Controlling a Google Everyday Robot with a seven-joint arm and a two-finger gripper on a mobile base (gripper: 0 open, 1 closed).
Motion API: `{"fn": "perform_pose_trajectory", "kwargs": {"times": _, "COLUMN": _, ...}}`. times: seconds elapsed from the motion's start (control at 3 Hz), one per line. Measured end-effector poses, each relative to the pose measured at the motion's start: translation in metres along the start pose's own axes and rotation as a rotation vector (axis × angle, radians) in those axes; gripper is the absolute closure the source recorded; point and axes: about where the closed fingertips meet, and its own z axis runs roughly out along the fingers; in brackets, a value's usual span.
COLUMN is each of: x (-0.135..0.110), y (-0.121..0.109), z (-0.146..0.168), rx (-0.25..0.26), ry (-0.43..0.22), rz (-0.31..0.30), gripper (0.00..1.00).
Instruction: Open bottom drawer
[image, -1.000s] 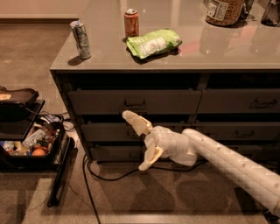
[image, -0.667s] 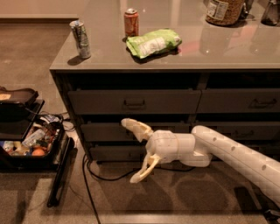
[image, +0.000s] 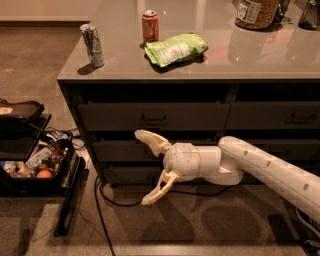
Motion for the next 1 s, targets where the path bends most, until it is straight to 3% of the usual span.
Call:
{"fn": "perform_pose_trajectory", "kwargs": {"times": 0.33, "x": 0.006, "y": 0.0, "z": 0.001, "rx": 0.032, "ry": 0.098, "rz": -0.022, "gripper": 0.0}}
{"fn": "perform_pose_trajectory", "kwargs": {"times": 0.67, "x": 0.022, "y": -0.001, "z": -0.003, "rx": 0.117, "ry": 0.319, "rz": -0.053, "gripper": 0.0}}
{"fn": "perform_pose_trajectory", "kwargs": {"times": 1.0, "x": 0.017, "y": -0.017, "z": -0.002, "rx": 0.18, "ry": 0.377, "rz": -0.094, "gripper": 0.0}}
